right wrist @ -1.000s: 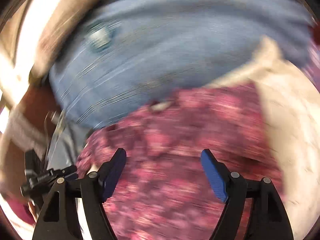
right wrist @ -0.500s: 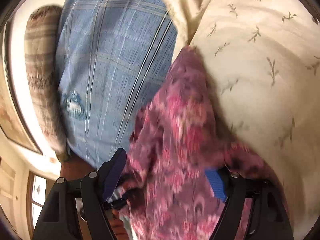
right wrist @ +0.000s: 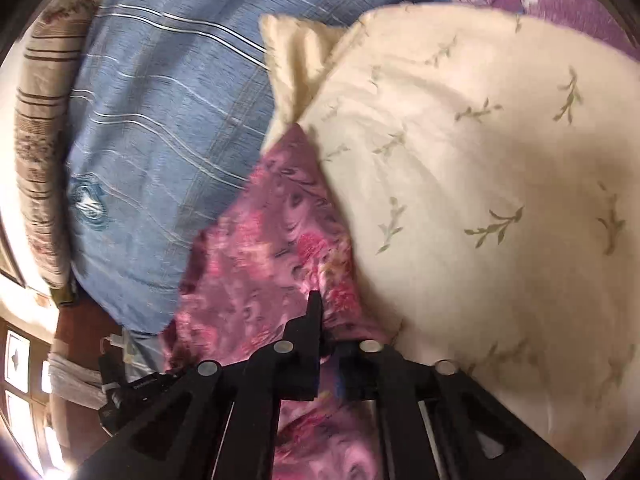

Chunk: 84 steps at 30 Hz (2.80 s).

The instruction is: Fold small clothes

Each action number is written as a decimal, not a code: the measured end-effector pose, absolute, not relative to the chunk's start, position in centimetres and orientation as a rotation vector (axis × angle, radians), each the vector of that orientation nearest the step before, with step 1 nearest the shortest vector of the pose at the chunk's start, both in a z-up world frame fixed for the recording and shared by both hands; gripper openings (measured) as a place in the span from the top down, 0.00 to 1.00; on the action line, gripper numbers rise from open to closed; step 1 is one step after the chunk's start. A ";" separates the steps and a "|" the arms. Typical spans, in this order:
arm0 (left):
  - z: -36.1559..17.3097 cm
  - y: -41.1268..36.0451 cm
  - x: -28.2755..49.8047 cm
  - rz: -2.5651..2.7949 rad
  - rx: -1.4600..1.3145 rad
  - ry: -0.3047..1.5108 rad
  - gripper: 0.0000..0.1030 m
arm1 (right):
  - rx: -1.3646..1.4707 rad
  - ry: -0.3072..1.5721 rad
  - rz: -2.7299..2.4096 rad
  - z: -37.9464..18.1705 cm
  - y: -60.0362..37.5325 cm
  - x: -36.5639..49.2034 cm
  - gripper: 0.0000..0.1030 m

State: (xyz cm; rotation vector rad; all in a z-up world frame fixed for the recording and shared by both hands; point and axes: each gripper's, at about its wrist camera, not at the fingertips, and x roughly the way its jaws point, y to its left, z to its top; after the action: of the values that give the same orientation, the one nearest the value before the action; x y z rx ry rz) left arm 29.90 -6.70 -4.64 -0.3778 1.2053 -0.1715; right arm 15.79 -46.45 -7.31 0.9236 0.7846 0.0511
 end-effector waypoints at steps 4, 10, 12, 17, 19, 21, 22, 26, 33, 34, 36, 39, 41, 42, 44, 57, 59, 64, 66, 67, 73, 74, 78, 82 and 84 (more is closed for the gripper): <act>-1.2 -4.0 26.2 -0.235 -0.323 1.092 0.80 | 0.821 0.748 0.048 -3.8 -45.2 13.6 0.77; 1.2 6.1 24.6 -0.095 -0.383 0.995 0.49 | 0.695 0.727 0.093 -0.5 -42.5 11.7 0.61; 1.1 11.3 24.3 -0.035 -0.473 0.999 0.49 | 0.646 0.757 0.128 -0.2 -40.4 11.7 0.61; -0.1 20.2 23.4 0.067 -0.611 1.024 0.46 | 0.450 0.854 0.270 1.2 -30.4 15.6 0.61; -0.8 22.2 23.1 0.076 -0.664 1.024 0.46 | 0.382 0.873 0.308 1.6 -26.3 17.0 0.59; -1.7 23.7 23.1 0.075 -0.727 1.034 0.46 | 0.331 0.899 0.357 1.6 -22.2 18.0 0.58; -2.2 24.2 23.0 0.070 -0.756 1.036 0.46 | 0.305 0.907 0.375 1.6 -20.6 18.3 0.57; -2.2 26.1 21.9 0.064 -0.811 0.991 0.46 | 0.114 0.945 0.507 1.4 -11.1 19.7 0.48; -0.4 30.6 18.9 0.157 -0.824 0.864 0.35 | -0.163 0.905 0.681 -0.4 5.2 21.9 0.46; -0.5 30.8 18.8 0.159 -0.838 0.866 0.32 | -0.169 0.911 0.694 -0.7 6.5 22.3 0.46; -1.0 30.4 19.2 0.109 -0.848 0.883 0.31 | -0.158 0.917 0.685 -0.9 8.4 23.0 0.46; -2.6 28.2 21.1 0.002 -0.910 0.917 0.31 | -0.127 0.884 0.618 -0.6 7.0 23.4 0.46; -4.1 26.5 23.0 -0.050 -0.988 0.935 0.31 | -0.148 0.864 0.532 -0.4 4.3 23.3 0.46; -4.7 26.0 23.9 -0.054 -1.003 0.941 0.31 | -0.152 0.862 0.500 -0.3 2.7 23.2 0.46; -6.4 25.2 25.9 -0.004 -1.000 0.974 0.31 | -0.135 0.876 0.455 -0.2 -0.6 22.8 0.46; 6.5 14.8 27.4 -0.150 -0.802 0.819 1.00 | 0.070 0.800 0.338 2.5 -17.8 16.8 0.46; 10.4 9.6 26.7 -0.236 -0.725 0.777 1.00 | 0.115 0.789 0.315 2.8 -20.3 16.0 0.46; 12.3 -4.8 25.6 -0.433 -0.581 0.835 0.99 | 0.252 0.750 0.201 3.4 -29.6 12.5 0.46; 10.0 -10.7 25.4 -0.493 -0.532 0.928 0.99 | 0.278 0.747 0.138 3.1 -33.2 10.9 0.45; 8.4 -13.4 25.3 -0.518 -0.499 0.988 0.99 | 0.285 0.749 0.109 3.0 -34.6 10.2 0.45; 2.3 -22.1 22.1 -0.612 -0.266 1.244 0.89 | 0.317 0.757 -0.039 1.7 -42.0 5.9 0.42; 2.8 -22.0 21.0 -0.628 -0.261 1.229 0.83 | 0.327 0.752 -0.049 1.6 -42.7 5.5 0.40; 5.8 -17.4 18.1 -0.679 -0.293 1.142 0.54 | 0.387 0.745 -0.026 0.9 -43.1 6.1 0.39; 7.6 -8.8 18.7 -0.549 -0.388 0.979 0.29 | 0.498 0.766 0.107 -0.1 -41.0 8.4 0.35; 6.9 -4.9 20.1 -0.443 -0.433 0.976 0.27 | 0.538 0.781 0.159 -0.6 -39.3 10.5 0.34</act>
State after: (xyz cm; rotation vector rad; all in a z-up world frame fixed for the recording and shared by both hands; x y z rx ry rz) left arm 20.13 -4.88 6.87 -0.4325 0.9756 -0.4432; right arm 10.46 -39.29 -0.65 0.5376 0.7813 0.1588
